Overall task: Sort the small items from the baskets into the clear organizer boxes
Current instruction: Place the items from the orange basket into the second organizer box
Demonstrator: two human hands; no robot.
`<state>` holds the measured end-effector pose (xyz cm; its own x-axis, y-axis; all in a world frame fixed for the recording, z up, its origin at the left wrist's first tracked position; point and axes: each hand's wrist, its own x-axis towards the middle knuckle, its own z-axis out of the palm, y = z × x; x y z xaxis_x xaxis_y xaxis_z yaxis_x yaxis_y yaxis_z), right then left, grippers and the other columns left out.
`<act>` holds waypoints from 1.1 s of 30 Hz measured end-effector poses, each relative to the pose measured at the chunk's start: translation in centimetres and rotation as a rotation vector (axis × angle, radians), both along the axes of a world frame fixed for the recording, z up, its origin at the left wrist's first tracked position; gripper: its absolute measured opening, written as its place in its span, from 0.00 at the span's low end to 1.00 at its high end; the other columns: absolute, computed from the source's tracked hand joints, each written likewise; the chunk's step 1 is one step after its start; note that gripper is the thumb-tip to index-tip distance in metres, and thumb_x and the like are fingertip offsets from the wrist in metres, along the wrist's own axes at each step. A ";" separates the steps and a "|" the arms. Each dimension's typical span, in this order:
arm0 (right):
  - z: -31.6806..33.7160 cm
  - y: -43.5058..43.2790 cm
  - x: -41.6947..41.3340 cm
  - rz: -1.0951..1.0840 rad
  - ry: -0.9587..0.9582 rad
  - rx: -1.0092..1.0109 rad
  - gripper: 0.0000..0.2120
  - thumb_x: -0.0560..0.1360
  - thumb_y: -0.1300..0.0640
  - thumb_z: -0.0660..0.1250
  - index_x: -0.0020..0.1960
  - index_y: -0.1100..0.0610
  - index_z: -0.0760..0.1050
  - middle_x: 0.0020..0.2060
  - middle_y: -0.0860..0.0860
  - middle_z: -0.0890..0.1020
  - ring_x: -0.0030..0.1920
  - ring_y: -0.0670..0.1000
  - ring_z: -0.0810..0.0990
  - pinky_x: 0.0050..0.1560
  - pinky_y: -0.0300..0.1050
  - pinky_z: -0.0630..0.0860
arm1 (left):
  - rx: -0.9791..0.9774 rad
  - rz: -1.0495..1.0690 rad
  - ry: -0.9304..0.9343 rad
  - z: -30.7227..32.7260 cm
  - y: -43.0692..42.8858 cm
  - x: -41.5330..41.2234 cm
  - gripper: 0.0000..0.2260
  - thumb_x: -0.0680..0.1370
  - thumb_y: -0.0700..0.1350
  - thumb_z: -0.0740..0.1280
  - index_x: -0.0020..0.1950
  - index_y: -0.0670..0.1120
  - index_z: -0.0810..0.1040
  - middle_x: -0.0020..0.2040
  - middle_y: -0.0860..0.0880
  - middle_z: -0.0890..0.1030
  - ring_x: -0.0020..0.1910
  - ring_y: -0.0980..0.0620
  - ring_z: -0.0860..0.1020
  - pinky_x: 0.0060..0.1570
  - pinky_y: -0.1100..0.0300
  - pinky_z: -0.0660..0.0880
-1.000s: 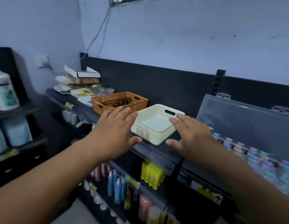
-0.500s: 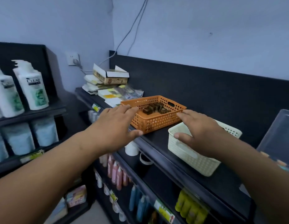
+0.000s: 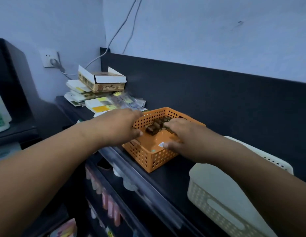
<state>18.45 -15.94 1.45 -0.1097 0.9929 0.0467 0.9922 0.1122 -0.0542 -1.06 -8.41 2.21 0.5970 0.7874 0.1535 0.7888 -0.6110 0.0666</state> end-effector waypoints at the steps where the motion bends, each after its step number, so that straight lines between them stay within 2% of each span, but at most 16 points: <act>1: -0.1 0.8 -0.2 -0.002 0.008 -0.009 0.34 0.77 0.38 0.61 0.77 0.48 0.55 0.77 0.46 0.57 0.75 0.49 0.58 0.73 0.48 0.60 | -0.031 -0.007 0.018 0.0 1.0 0.3 0.27 0.77 0.55 0.65 0.74 0.53 0.61 0.69 0.49 0.71 0.65 0.49 0.71 0.58 0.59 0.68; 4: -0.8 3.1 -0.7 -0.029 0.027 -0.039 0.33 0.76 0.40 0.62 0.77 0.48 0.57 0.76 0.46 0.60 0.74 0.49 0.61 0.71 0.47 0.62 | -0.121 -0.059 0.086 -0.8 4.6 1.3 0.25 0.75 0.53 0.68 0.71 0.55 0.66 0.63 0.49 0.76 0.59 0.49 0.75 0.55 0.59 0.72; 7: -1.9 5.2 -1.2 -0.073 0.057 -0.065 0.32 0.76 0.41 0.64 0.76 0.48 0.59 0.74 0.46 0.62 0.72 0.49 0.64 0.69 0.45 0.63 | -0.246 -0.155 0.151 -2.0 8.5 2.1 0.22 0.72 0.49 0.72 0.64 0.57 0.72 0.55 0.53 0.78 0.51 0.52 0.77 0.51 0.58 0.75; 9: -2.3 6.4 -1.6 -0.115 0.069 -0.091 0.31 0.76 0.42 0.65 0.76 0.47 0.60 0.73 0.47 0.65 0.71 0.49 0.65 0.67 0.44 0.64 | -0.346 -0.242 0.221 -2.4 10.5 2.8 0.24 0.71 0.49 0.74 0.65 0.58 0.73 0.54 0.57 0.76 0.51 0.55 0.75 0.51 0.60 0.73; 11: -2.5 7.6 -1.9 -0.174 0.072 -0.116 0.30 0.76 0.41 0.65 0.75 0.47 0.61 0.72 0.47 0.67 0.70 0.49 0.67 0.67 0.46 0.67 | -0.431 -0.340 0.313 -2.5 12.3 3.4 0.24 0.71 0.51 0.73 0.66 0.58 0.73 0.56 0.58 0.75 0.55 0.57 0.74 0.55 0.60 0.72; 16: -2.5 9.2 -2.2 -0.303 0.044 -0.222 0.34 0.72 0.43 0.71 0.74 0.45 0.62 0.69 0.46 0.71 0.65 0.49 0.71 0.62 0.45 0.72 | -0.625 -0.551 0.493 -3.3 15.2 5.2 0.18 0.73 0.50 0.71 0.62 0.60 0.75 0.56 0.60 0.76 0.59 0.57 0.73 0.63 0.53 0.71; 19: -2.7 9.4 -3.2 -0.356 0.042 -0.358 0.35 0.70 0.45 0.73 0.73 0.45 0.63 0.63 0.45 0.75 0.58 0.48 0.75 0.54 0.42 0.74 | -0.738 -0.592 0.548 -3.8 16.1 5.8 0.15 0.75 0.48 0.70 0.60 0.60 0.76 0.58 0.58 0.77 0.59 0.54 0.74 0.63 0.50 0.71; 21: -3.1 9.8 -3.9 -0.388 0.010 -0.427 0.32 0.70 0.47 0.72 0.71 0.45 0.65 0.56 0.46 0.78 0.52 0.49 0.76 0.50 0.44 0.77 | -0.764 -0.634 0.582 -4.0 16.8 6.0 0.13 0.76 0.48 0.68 0.59 0.59 0.77 0.57 0.56 0.78 0.57 0.54 0.75 0.62 0.50 0.70; 24: -3.7 10.4 -4.8 -0.436 -0.061 -0.506 0.27 0.73 0.49 0.69 0.70 0.47 0.67 0.54 0.48 0.79 0.51 0.52 0.77 0.50 0.47 0.79 | -0.796 -0.683 0.605 -4.4 17.4 6.2 0.10 0.77 0.49 0.66 0.58 0.57 0.78 0.56 0.56 0.78 0.56 0.54 0.75 0.62 0.50 0.69; 28: -4.0 11.2 -5.6 -0.492 -0.135 -0.596 0.18 0.74 0.53 0.66 0.64 0.50 0.72 0.49 0.49 0.79 0.47 0.52 0.77 0.44 0.45 0.77 | -0.845 -0.806 0.650 -4.8 18.1 6.3 0.12 0.78 0.46 0.64 0.61 0.56 0.76 0.54 0.56 0.78 0.58 0.53 0.75 0.64 0.49 0.68; 33: -4.5 11.7 -5.6 -0.547 -0.117 -0.586 0.11 0.74 0.53 0.67 0.56 0.51 0.76 0.45 0.49 0.81 0.45 0.51 0.79 0.45 0.46 0.79 | -0.915 -0.877 0.612 -5.5 18.2 6.4 0.15 0.79 0.42 0.63 0.64 0.54 0.75 0.62 0.50 0.77 0.61 0.50 0.76 0.66 0.48 0.69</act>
<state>12.81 -4.24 -3.08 0.4265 0.7670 -0.4794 0.9013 -0.4049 0.1540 5.30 9.77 -3.29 0.7241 -0.1922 -0.6623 0.2270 -0.8404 0.4921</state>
